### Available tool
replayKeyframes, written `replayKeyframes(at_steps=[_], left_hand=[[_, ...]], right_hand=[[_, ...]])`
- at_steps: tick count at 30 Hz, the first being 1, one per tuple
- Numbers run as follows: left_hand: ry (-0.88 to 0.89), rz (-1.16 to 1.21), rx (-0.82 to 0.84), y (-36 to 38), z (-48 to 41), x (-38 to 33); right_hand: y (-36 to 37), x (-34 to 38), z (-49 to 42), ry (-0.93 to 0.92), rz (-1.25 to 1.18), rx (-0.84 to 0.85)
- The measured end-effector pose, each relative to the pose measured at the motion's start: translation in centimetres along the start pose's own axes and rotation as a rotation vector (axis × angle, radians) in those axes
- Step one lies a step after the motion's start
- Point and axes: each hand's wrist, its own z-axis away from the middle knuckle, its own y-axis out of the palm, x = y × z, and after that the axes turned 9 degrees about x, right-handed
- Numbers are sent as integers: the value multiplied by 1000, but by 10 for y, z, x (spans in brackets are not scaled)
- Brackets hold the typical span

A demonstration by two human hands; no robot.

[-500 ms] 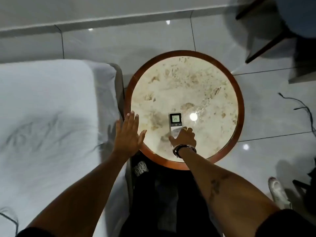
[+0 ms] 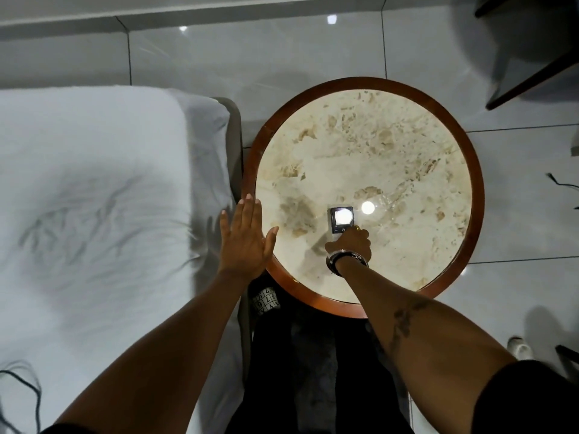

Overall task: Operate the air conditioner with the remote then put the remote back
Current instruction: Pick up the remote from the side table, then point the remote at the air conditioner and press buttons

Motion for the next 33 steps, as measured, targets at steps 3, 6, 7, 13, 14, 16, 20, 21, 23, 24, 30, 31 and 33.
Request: replayKeyframes(at_steps=[3, 6, 7, 13, 14, 16, 20, 21, 23, 24, 30, 31, 33], left_hand=[[17, 25, 17, -3, -4, 1], [46, 43, 2, -18, -7, -1], [52, 40, -21, -31, -9, -3], [105, 4, -172, -136, -24, -7], [109, -2, -202, -158, -27, -8], [127, -6, -254, -206, -26, -12], [166, -60, -425, -308, -20, -15], [170, -80, -469, -330, -16, -15], [167, -109, -584, -390, -5, -16], [152, -104, -629, -415, -1, -18], [140, -124, -940, -583, 55, -35], [138, -132, -986, -607, 65, -36], [131, -131, -1080, -664, 91, -41]], right_hand=[[-6, 3, 3, -22, -17, 28], [-25, 12, 13, -96, -74, 37], [-37, 16, 20, -134, -100, 36], [-134, 59, 62, -395, -428, 103], [-154, 68, 72, -440, -498, 101], [-197, 87, 103, -524, -676, 120], [-289, 127, 178, -734, -865, 175], [-309, 133, 199, -795, -886, 185], [-358, 148, 250, -912, -910, 178], [-377, 155, 269, -968, -925, 195], [-491, 183, 420, -1302, -967, 241], [-505, 184, 442, -1334, -974, 237], [-537, 188, 494, -1396, -973, 173]])
